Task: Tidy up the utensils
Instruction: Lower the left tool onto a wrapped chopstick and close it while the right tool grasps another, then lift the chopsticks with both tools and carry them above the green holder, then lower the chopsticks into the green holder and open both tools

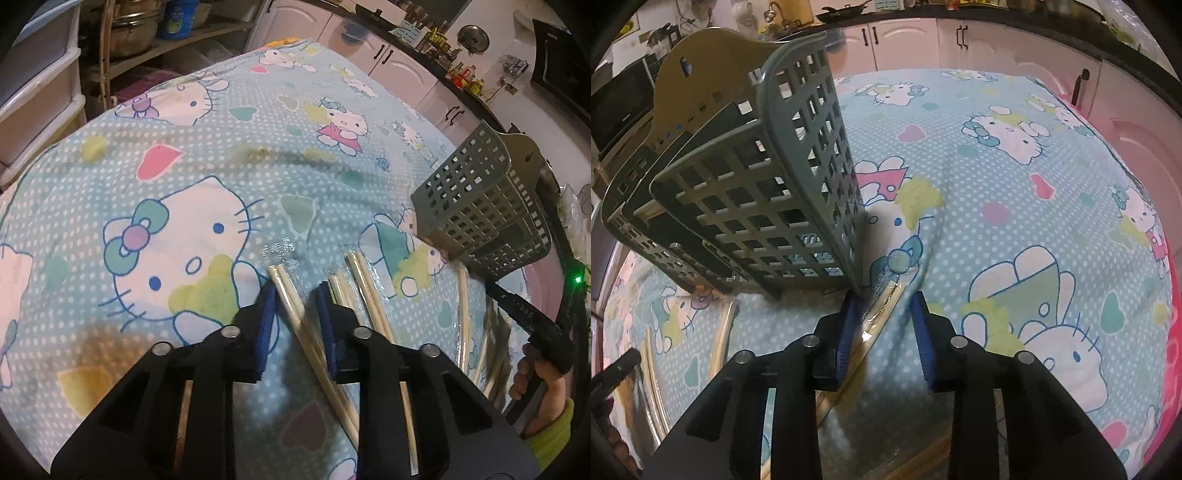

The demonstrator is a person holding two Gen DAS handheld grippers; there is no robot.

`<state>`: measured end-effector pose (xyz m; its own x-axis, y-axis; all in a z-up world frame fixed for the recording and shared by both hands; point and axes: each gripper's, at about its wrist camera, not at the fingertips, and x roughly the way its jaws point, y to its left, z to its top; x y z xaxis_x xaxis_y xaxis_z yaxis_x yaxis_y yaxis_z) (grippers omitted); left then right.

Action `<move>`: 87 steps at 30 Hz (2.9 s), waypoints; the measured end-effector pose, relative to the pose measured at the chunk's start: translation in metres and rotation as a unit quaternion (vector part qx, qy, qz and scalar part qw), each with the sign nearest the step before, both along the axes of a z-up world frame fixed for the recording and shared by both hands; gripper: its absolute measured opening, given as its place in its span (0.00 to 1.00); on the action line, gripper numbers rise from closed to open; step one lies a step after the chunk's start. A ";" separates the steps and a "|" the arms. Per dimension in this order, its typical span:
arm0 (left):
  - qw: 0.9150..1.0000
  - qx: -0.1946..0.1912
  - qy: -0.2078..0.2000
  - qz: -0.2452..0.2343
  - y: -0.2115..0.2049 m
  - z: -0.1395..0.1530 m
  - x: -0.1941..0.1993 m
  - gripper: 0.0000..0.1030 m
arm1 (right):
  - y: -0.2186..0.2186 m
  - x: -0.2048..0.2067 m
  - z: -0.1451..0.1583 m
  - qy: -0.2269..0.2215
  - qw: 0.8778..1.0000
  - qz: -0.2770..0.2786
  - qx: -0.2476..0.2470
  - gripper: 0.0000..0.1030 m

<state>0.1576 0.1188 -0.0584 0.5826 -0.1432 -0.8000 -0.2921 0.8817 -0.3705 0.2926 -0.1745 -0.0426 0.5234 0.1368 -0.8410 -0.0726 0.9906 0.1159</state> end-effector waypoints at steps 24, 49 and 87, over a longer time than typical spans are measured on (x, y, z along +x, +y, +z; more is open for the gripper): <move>0.996 0.034 -0.074 -0.046 -0.013 0.052 -0.003 0.02 | -0.040 -0.030 0.029 -0.016 0.991 0.000 0.131 0.05; 0.961 0.060 -0.240 -0.126 -0.082 0.200 0.026 0.01 | -0.022 -0.066 0.190 -0.337 0.929 0.060 0.142 0.05; 0.939 0.122 -0.308 -0.094 -0.098 0.199 0.111 0.01 | 0.031 0.049 0.158 -0.474 0.880 -0.015 0.002 0.05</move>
